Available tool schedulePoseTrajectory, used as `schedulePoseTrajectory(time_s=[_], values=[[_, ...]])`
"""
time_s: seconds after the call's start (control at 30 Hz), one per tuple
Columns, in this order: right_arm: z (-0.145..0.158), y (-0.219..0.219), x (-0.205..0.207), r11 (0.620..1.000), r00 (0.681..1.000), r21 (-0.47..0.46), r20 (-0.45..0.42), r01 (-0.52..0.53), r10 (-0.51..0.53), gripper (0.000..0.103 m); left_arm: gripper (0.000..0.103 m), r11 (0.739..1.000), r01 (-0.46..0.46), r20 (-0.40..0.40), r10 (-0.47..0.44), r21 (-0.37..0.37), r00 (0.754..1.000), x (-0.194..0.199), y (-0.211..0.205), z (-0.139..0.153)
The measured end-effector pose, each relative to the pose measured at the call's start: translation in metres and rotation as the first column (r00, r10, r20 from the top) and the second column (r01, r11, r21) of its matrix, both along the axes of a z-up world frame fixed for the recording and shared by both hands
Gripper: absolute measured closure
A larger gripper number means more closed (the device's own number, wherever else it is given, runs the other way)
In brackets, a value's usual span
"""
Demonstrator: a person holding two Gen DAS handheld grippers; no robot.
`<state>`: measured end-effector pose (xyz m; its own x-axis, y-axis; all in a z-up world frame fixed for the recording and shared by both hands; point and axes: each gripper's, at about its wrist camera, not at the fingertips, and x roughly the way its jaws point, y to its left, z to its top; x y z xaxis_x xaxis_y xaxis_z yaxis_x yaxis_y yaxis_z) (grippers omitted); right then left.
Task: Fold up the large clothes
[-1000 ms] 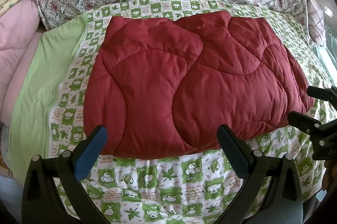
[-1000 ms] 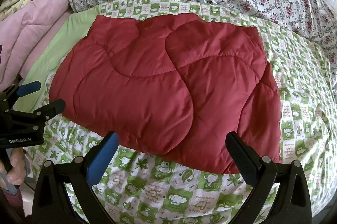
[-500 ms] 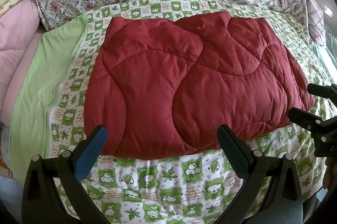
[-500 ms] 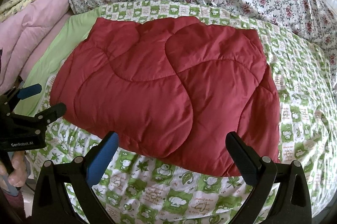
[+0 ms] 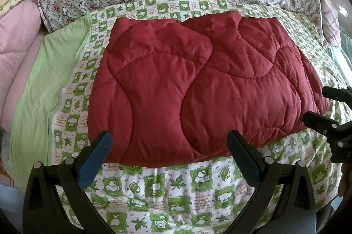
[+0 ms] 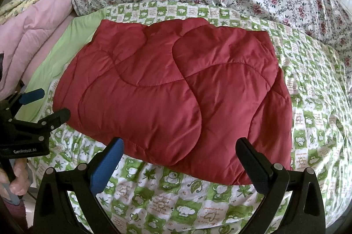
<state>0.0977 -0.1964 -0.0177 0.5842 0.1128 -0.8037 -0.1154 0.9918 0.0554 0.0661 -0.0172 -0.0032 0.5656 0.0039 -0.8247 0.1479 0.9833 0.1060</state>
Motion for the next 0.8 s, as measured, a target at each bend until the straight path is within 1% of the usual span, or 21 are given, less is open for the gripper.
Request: schedulePoseTrajectory(time_s=[0.8], values=[[0.0021,-0.0026,0.0021,1.000,1.000,0.007,0.006,0.005,-0.005,0.001,0.000,1.000,0.013,0.014,-0.013,0.003,1.000,0.0011,-0.0039,0.0019]])
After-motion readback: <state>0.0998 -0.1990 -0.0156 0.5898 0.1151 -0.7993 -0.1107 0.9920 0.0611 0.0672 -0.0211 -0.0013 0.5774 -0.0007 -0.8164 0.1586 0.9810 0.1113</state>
